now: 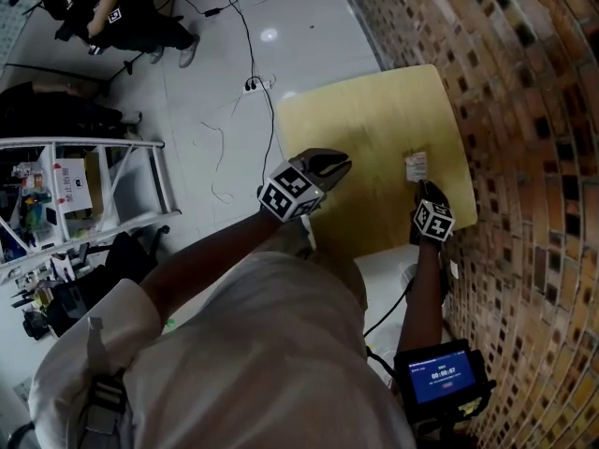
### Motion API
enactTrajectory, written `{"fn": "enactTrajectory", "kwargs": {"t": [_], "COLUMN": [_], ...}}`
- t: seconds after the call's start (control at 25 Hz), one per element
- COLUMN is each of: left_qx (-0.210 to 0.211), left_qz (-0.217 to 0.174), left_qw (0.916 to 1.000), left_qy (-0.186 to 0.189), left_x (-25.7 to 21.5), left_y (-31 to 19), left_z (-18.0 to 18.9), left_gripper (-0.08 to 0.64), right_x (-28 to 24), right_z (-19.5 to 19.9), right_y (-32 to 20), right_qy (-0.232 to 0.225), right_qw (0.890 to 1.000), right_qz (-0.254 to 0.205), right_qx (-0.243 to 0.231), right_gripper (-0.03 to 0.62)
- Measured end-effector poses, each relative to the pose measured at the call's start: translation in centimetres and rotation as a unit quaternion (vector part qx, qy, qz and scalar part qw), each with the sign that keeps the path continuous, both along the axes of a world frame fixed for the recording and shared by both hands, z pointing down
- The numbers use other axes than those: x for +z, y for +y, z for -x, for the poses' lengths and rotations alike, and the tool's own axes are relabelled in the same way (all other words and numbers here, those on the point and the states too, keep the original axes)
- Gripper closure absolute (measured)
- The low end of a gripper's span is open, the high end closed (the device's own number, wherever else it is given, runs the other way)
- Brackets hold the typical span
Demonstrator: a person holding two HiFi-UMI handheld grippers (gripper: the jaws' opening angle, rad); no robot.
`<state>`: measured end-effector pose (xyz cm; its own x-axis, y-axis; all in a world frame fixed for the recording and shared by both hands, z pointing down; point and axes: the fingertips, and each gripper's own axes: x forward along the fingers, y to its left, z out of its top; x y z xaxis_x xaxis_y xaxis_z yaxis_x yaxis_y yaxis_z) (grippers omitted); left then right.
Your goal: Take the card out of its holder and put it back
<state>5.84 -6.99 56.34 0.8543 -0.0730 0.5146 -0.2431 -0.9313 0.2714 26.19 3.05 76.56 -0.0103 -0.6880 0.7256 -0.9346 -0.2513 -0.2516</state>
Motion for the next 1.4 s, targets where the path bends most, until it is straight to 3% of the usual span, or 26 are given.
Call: {"fn": "enactTrajectory", "kwargs": {"t": [0.4, 0.64, 1.4], "left_qx": [-0.011, -0.013, -0.007], "left_qz": [-0.007, -0.010, -0.008], "left_qw": [0.9999, 0.9998, 0.9999], "left_qy": [-0.007, -0.007, 0.002], "left_x": [-0.1, -0.3, -1.8], "left_y": [-0.3, -0.3, 1.7], "left_z": [0.8, 0.9, 1.2], "left_gripper": [0.495, 0.495, 0.495], "right_x": [1.1, 0.5, -4.1], "right_z": [0.4, 0.4, 0.2], "right_y": [-1.2, -1.5, -0.2], "right_qy": [-0.003, 0.007, 0.022], "right_qw": [1.000, 1.000, 0.997], "right_qz": [-0.005, -0.015, -0.063], "right_qx": [0.002, 0.008, 0.031], "right_gripper": [0.517, 0.577, 0.578]}}
